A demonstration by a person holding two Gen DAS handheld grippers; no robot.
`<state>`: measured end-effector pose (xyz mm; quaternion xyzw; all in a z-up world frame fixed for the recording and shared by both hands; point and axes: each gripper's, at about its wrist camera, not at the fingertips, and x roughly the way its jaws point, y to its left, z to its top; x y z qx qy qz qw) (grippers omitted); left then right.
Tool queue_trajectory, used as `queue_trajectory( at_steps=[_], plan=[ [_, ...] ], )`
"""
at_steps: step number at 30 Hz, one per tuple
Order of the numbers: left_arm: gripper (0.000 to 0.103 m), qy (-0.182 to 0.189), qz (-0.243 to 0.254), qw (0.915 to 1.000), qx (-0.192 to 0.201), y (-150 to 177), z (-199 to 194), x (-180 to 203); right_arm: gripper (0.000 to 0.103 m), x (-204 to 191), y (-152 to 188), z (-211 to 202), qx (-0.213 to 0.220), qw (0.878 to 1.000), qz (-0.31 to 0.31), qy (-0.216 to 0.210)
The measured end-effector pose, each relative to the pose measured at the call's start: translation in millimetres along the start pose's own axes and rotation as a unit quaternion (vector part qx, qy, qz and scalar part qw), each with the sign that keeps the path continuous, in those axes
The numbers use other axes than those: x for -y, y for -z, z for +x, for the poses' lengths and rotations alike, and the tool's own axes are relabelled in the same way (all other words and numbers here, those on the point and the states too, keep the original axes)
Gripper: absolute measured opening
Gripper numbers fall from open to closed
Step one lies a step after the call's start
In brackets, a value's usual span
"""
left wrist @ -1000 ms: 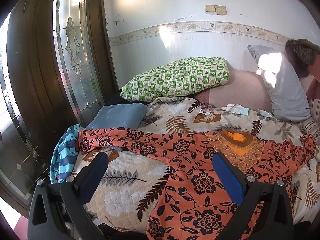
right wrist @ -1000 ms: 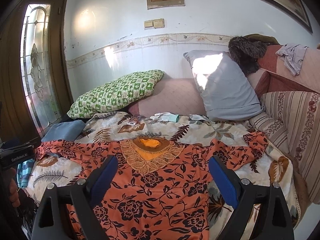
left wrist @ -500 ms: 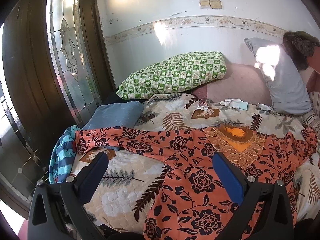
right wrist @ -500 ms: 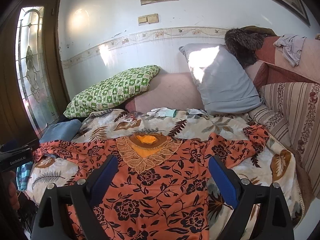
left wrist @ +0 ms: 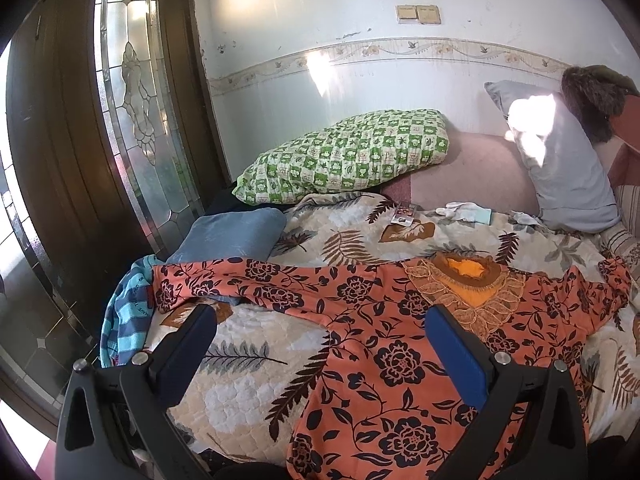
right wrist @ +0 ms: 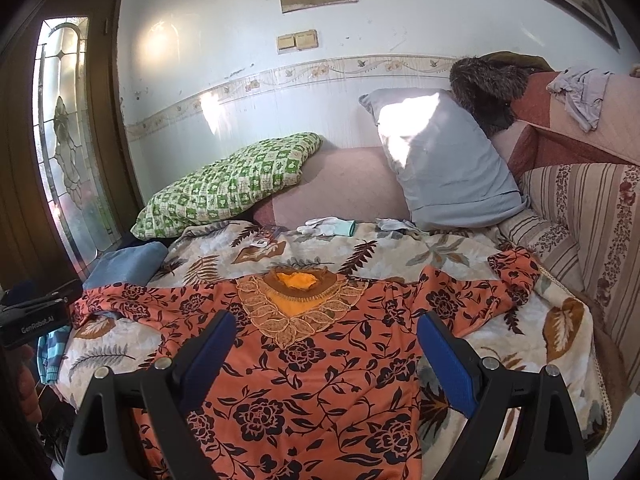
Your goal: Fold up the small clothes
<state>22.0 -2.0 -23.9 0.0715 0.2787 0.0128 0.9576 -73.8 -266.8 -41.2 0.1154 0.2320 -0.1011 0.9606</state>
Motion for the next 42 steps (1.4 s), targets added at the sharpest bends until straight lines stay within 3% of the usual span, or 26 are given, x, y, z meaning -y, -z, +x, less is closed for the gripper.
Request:
queue_trajectory(
  at_steps=[15,22,25,29,31,34,38,42],
  plan=[
    [0.103,0.002,0.014,0.9998,-0.011,-4,21,19,0.094,12,2,17,-0.008,1.0,0.011,0.012],
    [0.103,0.009,0.036,0.9991,-0.022,-8,47,47,0.094,40,4,38,-0.02,0.999,0.032,0.028],
    [0.103,0.029,0.047,0.9979,-0.033,-12,67,67,0.094,59,2,50,-0.023,0.998,0.038,0.043],
    [0.103,0.076,0.053,0.9927,-0.077,-18,117,103,0.094,115,-6,67,-0.022,0.995,0.052,0.082],
    [0.103,0.094,0.049,0.9887,-0.106,-19,148,122,0.094,159,-8,77,-0.028,0.989,0.061,0.129],
    [0.103,0.118,0.032,0.9813,-0.149,-18,193,147,0.094,239,-8,101,-0.055,0.979,0.101,0.167],
    [0.103,0.123,0.022,0.9764,-0.177,-7,231,169,0.093,331,-12,152,-0.111,0.962,0.139,0.206],
    [0.103,0.103,0.063,0.9737,-0.193,11,254,183,0.091,368,-30,206,-0.138,0.96,0.131,0.207]
  ],
)
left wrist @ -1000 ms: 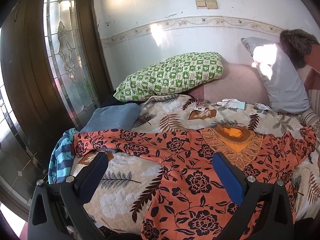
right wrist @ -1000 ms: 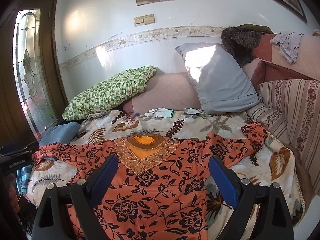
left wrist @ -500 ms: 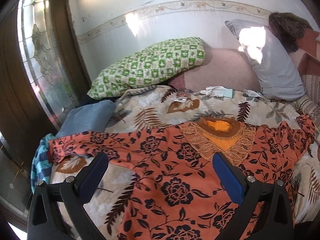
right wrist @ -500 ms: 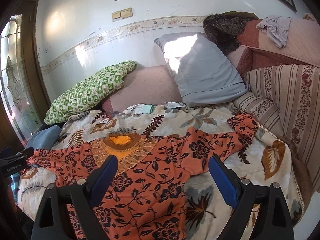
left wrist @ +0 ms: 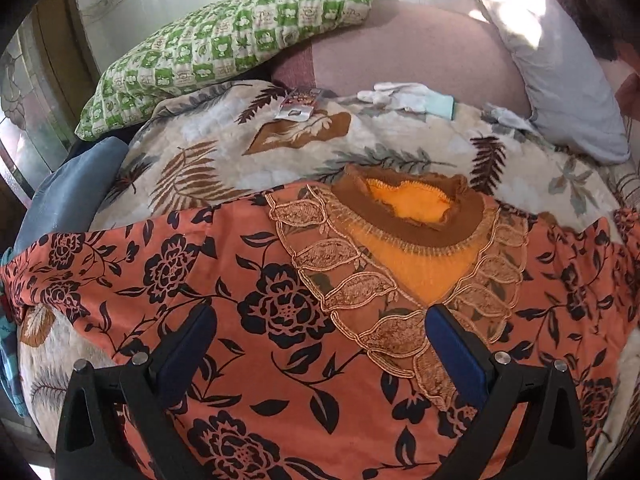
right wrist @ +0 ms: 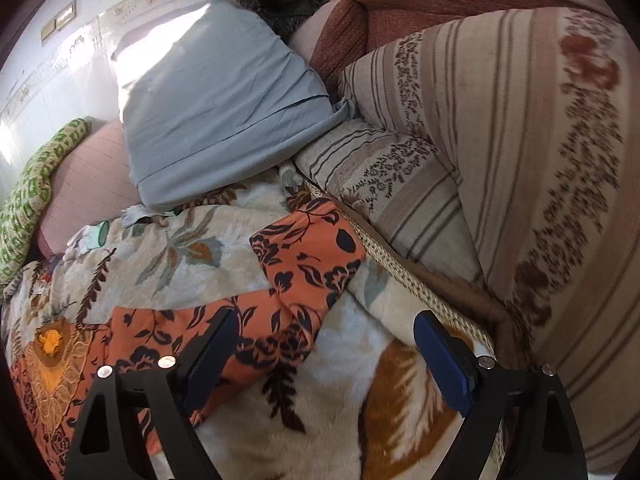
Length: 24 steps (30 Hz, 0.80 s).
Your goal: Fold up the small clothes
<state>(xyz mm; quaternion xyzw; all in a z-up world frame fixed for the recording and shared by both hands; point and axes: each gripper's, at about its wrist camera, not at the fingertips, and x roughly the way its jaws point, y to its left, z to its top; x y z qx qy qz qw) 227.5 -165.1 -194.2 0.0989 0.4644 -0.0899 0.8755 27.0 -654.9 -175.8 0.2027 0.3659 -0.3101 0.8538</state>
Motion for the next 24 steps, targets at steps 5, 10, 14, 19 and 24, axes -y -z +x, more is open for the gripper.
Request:
queue_trajectory(
  at_steps=[5,10,14,19,24],
  plan=[
    [0.103,-0.024,0.016,0.9995,0.01,-2,11,-6,0.084,-48,-28,68,-0.057,0.995,-0.085,0.007],
    [0.103,-0.035,0.007,0.9993,0.01,-6,16,-21,0.078,-69,-38,134,-0.11,0.988,-0.094,0.049],
    [0.103,-0.04,0.003,0.9992,0.003,-7,19,-28,0.074,-69,-36,176,-0.167,0.979,-0.085,0.075],
    [0.103,-0.042,-0.005,0.9991,0.005,-8,17,-35,0.015,-67,-42,165,-0.164,0.983,-0.063,0.063],
    [0.103,-0.045,-0.008,0.9989,0.013,-6,9,-39,0.012,-50,-42,124,-0.135,0.991,-0.008,0.019]
  ],
)
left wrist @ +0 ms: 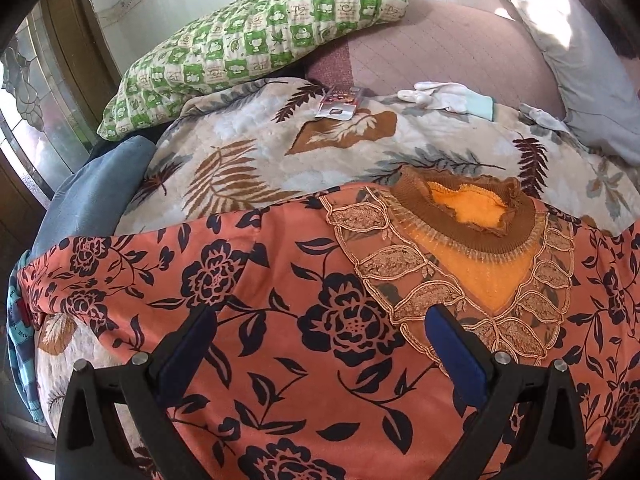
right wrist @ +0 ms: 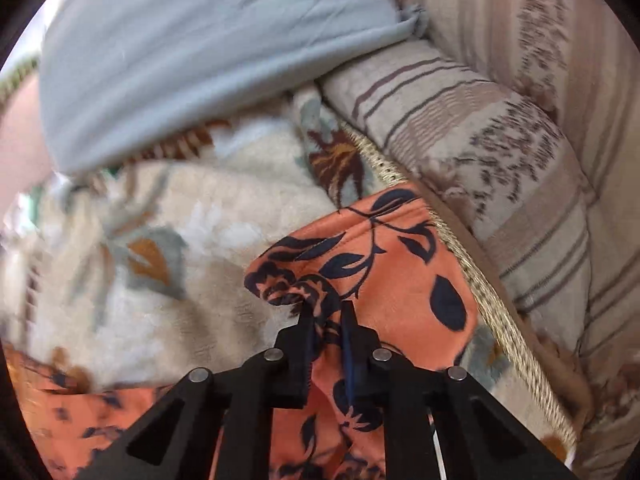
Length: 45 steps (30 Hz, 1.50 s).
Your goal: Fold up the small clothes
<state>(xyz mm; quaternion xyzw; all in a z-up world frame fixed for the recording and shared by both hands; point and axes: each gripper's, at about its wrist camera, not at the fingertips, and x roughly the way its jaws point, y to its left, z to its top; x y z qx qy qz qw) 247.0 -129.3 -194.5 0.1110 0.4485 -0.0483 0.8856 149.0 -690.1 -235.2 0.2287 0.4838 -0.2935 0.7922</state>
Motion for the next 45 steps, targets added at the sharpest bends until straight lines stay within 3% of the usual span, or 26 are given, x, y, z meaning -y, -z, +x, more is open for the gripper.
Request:
queue_trajectory(
  at_steps=[5,10,17,23,26,27,30,33,35,36,40,45],
  plan=[
    [0.103,-0.005,-0.017,0.9996,0.021,-5,-14,-14,0.012,-3,22,-77,0.049,0.993,0.017,-0.109],
    [0.103,-0.037,-0.047,0.9969,0.052,-12,-28,-45,0.012,-51,54,-158,0.079,0.97,-0.006,-0.231],
    [0.103,-0.087,-0.119,0.9868,0.067,-11,-37,-124,0.012,-202,115,-220,0.054,0.916,-0.07,-0.39],
    [0.103,-0.146,-0.197,0.9673,0.063,1,-33,-204,0.012,-359,197,-189,-0.033,0.875,-0.096,-0.474],
    [0.103,-0.174,-0.218,0.9586,0.058,7,-30,-230,0.017,-425,240,-163,-0.072,0.871,-0.109,-0.474],
    [0.103,-0.176,-0.223,0.9572,0.054,9,-29,-236,0.024,-440,254,-154,-0.09,0.867,-0.115,-0.476],
    [0.103,-0.179,-0.227,0.9559,0.051,11,-28,-243,0.069,-472,280,-129,-0.151,0.859,-0.127,-0.472],
    [0.103,-0.169,-0.211,0.9613,0.054,10,-28,-233,0.069,-469,281,-140,-0.122,0.851,-0.151,-0.488],
    [0.103,-0.161,-0.197,0.9659,0.051,7,-27,-224,0.069,-445,268,-157,-0.081,0.853,-0.166,-0.488],
    [0.103,-0.156,-0.193,0.9675,0.049,6,-27,-219,0.069,-433,261,-163,-0.056,0.861,-0.168,-0.476],
    [0.103,-0.113,-0.186,0.9753,0.035,5,-22,-199,0.069,-362,230,-171,0.023,0.911,-0.166,-0.376],
    [0.103,-0.031,-0.161,0.9864,-0.01,9,0,-158,0.069,-269,212,-145,0.045,0.952,-0.132,-0.272]
  ],
)
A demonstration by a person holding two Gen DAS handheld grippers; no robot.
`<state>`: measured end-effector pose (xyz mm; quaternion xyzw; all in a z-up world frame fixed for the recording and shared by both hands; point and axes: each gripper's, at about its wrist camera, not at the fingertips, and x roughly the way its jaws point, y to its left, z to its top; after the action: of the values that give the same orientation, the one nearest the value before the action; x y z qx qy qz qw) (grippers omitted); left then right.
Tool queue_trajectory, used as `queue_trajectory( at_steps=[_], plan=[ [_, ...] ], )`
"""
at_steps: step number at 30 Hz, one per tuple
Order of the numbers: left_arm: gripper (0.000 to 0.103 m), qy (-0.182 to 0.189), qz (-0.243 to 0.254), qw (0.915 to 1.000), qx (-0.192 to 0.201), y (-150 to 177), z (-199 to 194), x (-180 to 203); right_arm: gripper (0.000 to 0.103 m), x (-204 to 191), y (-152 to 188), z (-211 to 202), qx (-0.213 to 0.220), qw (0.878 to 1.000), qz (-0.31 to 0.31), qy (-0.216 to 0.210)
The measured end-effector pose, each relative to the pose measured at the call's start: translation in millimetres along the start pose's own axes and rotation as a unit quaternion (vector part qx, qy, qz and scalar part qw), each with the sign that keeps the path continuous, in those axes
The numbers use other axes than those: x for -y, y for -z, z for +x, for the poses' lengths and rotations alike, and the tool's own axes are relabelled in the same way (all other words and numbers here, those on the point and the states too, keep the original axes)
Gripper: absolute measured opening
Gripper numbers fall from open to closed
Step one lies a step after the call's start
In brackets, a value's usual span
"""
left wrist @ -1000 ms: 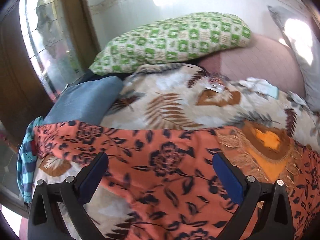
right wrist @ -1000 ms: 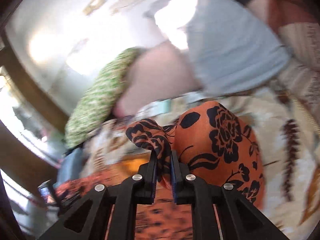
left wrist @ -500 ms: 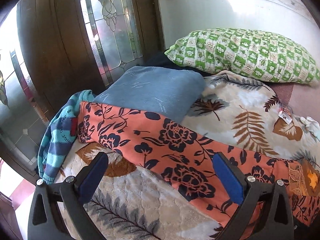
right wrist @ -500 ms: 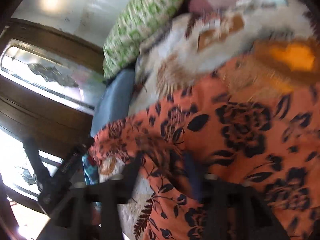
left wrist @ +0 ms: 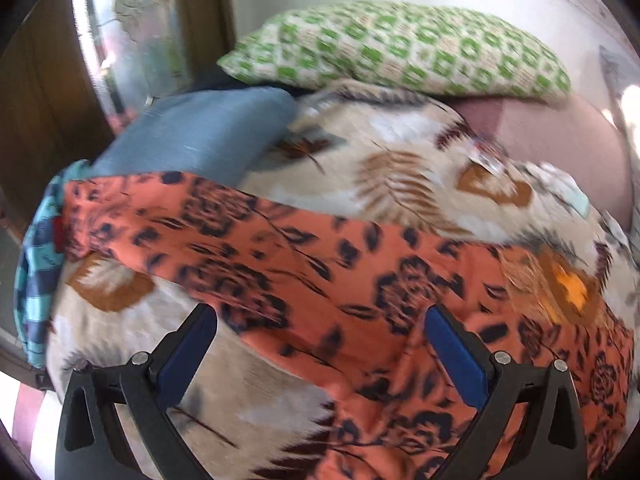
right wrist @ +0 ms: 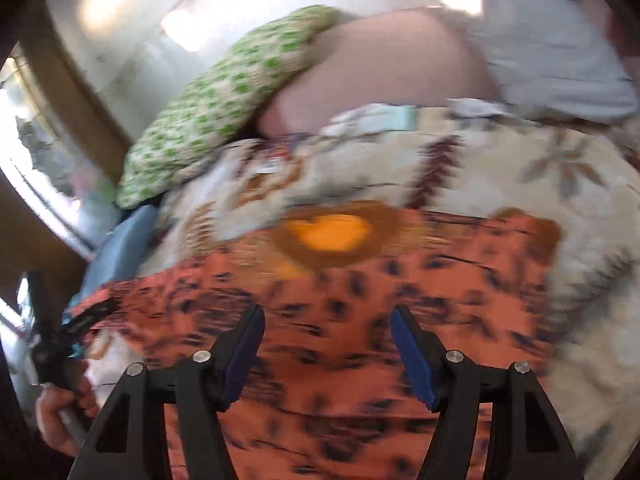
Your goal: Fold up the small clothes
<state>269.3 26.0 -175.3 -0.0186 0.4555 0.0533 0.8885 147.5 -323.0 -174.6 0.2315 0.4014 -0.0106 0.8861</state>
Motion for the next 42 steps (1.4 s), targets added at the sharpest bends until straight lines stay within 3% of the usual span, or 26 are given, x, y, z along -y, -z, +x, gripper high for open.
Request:
queue_trajectory(
  at_steps=[2,4,5,7,9,11,14,16,17,20,23,26,29,34,38,42],
  plan=[
    [0.103,0.01,0.028,0.9995,-0.005,7,4,22,0.069,30,1,-1,0.006,0.999,0.018,0.033],
    [0.103,0.008,0.061,0.9981,-0.008,15,11,45,0.069,64,6,10,-0.018,0.998,0.056,0.035],
    [0.103,-0.014,0.085,0.9963,-0.01,20,18,57,0.069,78,10,23,-0.049,0.995,0.074,0.034],
    [0.103,-0.093,0.131,0.987,-0.014,29,37,74,0.066,94,16,47,-0.101,0.99,0.084,0.046],
    [0.103,-0.144,0.145,0.9787,-0.02,34,52,79,0.066,84,7,40,-0.087,0.993,0.057,0.063],
    [0.103,-0.143,0.128,0.9812,-0.022,34,54,75,0.066,72,-2,24,-0.048,0.996,0.023,0.069],
    [0.103,-0.174,0.146,0.974,0.003,32,52,77,0.066,62,-4,19,-0.022,0.999,0.018,0.016],
    [0.103,-0.182,0.146,0.9725,0.007,28,53,75,0.067,55,4,48,-0.089,0.996,0.016,-0.01],
    [0.103,-0.171,0.132,0.9764,-0.002,24,53,68,0.068,52,10,64,-0.127,0.992,0.006,0.006],
    [0.103,-0.152,0.057,0.9865,-0.017,11,38,30,0.068,28,11,59,-0.102,0.991,-0.073,0.052],
    [0.103,-0.154,-0.015,0.9879,-0.007,3,10,-23,0.068,25,7,47,-0.091,0.993,-0.072,0.028],
    [0.103,-0.182,-0.093,0.9788,0.018,12,-26,-89,0.068,28,-1,34,-0.076,0.995,-0.056,0.008],
    [0.103,-0.191,-0.169,0.9669,0.011,34,-49,-156,0.068,25,-3,21,-0.055,0.997,-0.046,-0.005],
    [0.103,-0.234,-0.195,0.9525,-0.007,51,-63,-239,0.068,25,0,5,-0.045,0.998,-0.037,-0.02],
    [0.103,-0.164,-0.27,0.9485,-0.021,41,-61,-293,0.068,21,0,6,-0.039,0.998,-0.046,-0.019],
    [0.103,-0.057,-0.352,0.9328,-0.049,35,-37,-314,0.068,22,2,13,-0.044,0.998,-0.038,-0.017]
  ],
)
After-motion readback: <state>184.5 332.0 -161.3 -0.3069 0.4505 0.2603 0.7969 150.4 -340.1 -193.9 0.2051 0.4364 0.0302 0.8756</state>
